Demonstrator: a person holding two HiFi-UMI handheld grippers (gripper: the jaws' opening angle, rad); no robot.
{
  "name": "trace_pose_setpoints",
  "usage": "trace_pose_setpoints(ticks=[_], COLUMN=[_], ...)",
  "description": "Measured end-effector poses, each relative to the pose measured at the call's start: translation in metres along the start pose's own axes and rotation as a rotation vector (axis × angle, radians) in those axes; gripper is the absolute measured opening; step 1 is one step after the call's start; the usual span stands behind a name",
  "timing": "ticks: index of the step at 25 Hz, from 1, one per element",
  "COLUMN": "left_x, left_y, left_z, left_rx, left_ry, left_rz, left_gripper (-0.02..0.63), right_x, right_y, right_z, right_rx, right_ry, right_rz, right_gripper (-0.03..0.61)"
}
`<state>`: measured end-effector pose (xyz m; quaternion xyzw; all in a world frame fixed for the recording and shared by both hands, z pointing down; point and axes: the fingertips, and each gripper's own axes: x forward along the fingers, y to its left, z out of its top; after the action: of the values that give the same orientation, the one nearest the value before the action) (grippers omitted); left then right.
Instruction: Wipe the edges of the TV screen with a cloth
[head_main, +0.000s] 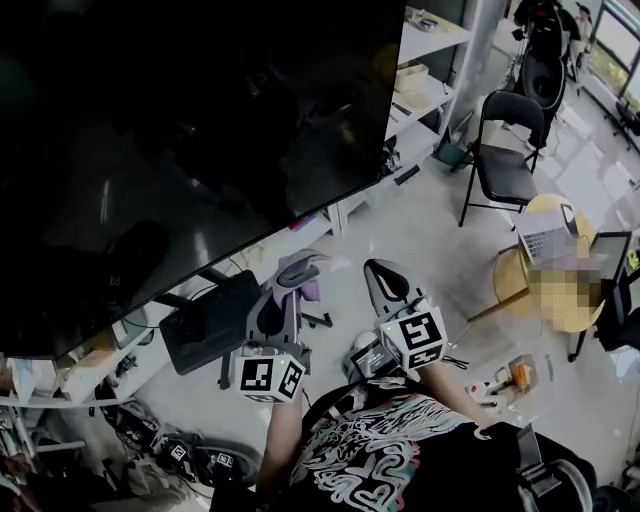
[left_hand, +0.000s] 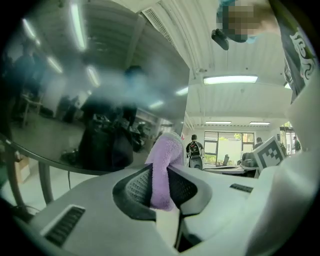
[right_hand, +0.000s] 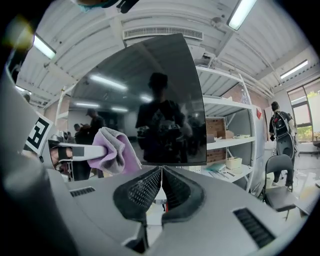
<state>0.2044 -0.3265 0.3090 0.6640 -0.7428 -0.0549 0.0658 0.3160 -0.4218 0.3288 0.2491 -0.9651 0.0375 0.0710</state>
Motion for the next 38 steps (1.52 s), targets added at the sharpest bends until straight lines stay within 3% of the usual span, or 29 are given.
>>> trace_pose_setpoints(ticks=[4, 16, 29, 38], left_x=[-0.044, -0.128, -0.113, -0.115], left_y=[-0.022, -0.068, -0.102, -0.105], left_z=[-0.003, -0.004, 0.019, 0.018], left_rx=[0.052, 0.056, 0.068, 0.061], left_ry=[-0.016, -0.052, -0.091, -0.086], left_rz=[0.051, 0.137, 0.229, 0.256], left_gripper=[0.055, 0.055, 0.055, 0.055], right_x=[-0.047, -0.137, -0.142, -0.142], right_y=[0.015, 0.048, -0.001, 0.004], right_z=[-0.008, -0.008, 0.018, 0.022], right_rx=[-0.011, -0.049, -0.066, -0.073], right_ry=[-0.007, -0.023, -0.047, -0.049], right_rz=[0.008, 0.047, 0.080, 0.122], right_gripper=[0.031, 0.031, 0.029, 0.029])
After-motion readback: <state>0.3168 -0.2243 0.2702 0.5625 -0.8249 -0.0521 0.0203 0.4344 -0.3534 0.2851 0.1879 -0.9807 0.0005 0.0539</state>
